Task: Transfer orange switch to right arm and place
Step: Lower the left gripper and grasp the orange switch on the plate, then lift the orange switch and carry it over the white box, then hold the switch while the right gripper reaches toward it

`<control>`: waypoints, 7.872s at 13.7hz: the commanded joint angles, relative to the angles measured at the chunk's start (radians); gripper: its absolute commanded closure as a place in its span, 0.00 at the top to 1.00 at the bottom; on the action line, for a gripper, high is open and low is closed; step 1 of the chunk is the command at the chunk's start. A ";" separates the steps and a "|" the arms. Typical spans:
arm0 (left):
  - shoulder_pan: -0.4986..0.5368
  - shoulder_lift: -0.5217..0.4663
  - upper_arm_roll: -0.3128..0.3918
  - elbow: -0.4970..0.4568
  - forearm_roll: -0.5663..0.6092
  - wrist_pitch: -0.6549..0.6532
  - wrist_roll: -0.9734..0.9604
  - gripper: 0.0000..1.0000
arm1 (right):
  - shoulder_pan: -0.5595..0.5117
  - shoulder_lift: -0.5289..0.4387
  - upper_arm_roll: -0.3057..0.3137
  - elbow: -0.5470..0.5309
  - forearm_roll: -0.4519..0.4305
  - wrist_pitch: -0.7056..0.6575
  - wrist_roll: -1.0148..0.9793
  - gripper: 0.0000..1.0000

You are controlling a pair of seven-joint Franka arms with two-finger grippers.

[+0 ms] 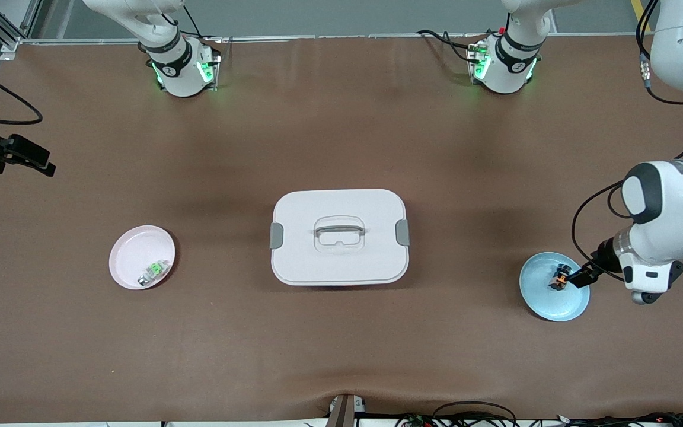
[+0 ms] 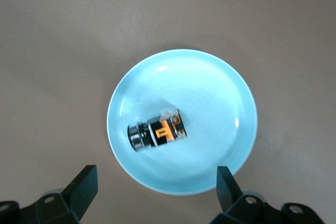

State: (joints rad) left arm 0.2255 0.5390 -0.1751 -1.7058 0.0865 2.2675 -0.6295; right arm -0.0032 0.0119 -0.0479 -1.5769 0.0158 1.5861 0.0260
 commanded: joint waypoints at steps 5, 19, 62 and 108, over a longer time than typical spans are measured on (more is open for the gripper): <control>0.000 0.064 -0.003 -0.060 0.045 0.186 -0.013 1.00 | -0.006 -0.013 0.002 -0.006 0.007 -0.006 0.002 1.00; 0.023 0.118 0.003 -0.087 0.042 0.256 -0.024 1.00 | -0.008 -0.010 0.000 -0.009 0.013 -0.005 0.002 1.00; -0.002 -0.017 -0.424 0.145 -0.002 -0.149 -0.533 0.00 | -0.021 -0.010 0.005 -0.008 0.026 -0.009 -0.003 1.00; -0.443 0.118 -0.523 0.387 -0.217 0.012 -1.253 0.00 | 0.216 -0.066 0.010 -0.508 0.866 0.690 -0.001 1.00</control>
State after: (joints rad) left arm -0.2058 0.6469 -0.7028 -1.3409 -0.1220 2.2762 -1.8687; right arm 0.1534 -0.0264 -0.0308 -2.0418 0.8377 2.2339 0.0185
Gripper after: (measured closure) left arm 0.220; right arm 0.000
